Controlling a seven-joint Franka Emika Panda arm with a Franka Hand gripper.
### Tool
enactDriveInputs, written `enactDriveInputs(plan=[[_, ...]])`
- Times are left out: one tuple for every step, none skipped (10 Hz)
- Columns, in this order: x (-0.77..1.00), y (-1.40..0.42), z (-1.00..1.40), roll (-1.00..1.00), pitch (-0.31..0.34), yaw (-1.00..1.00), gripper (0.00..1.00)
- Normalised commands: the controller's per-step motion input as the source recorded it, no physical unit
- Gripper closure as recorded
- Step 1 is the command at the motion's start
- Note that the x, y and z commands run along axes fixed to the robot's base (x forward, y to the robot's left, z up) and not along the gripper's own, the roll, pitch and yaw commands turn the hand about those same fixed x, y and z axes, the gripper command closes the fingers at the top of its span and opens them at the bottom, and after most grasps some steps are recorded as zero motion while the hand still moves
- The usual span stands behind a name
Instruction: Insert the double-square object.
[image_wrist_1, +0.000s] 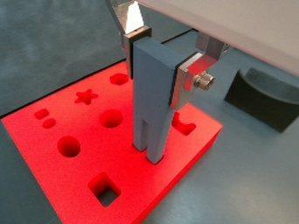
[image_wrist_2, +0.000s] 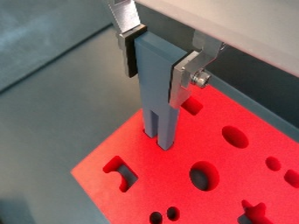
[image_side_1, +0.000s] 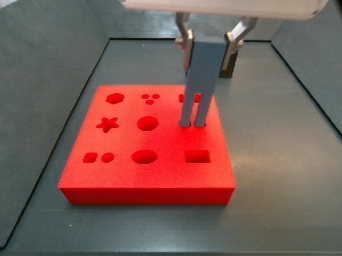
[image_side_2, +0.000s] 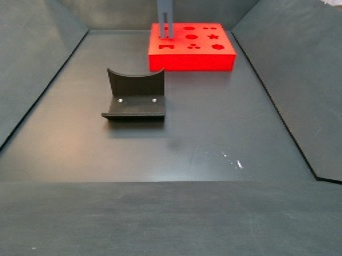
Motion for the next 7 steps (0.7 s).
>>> enactDriveInputs(plan=[[-0.06, -0.01, -0.26, -0.02, 0.000, 0.00, 1.00], [0.27, -0.02, -0.47, 0.00, 0.000, -0.05, 1.00], [0.39, 0.00, -0.53, 0.00, 0.011, -0.11, 1.00], [0.34, 0.00, -0.44, 0.00, 0.021, -0.15, 1.00], [0.01, 0.00, -0.14, -0.11, -0.017, -0.20, 1.00], [0.01, 0.08, 0.00, -0.09, 0.000, -0.08, 1.00], [0.00, 0.00, 0.00, 0.00, 0.000, 0.00, 1.00]])
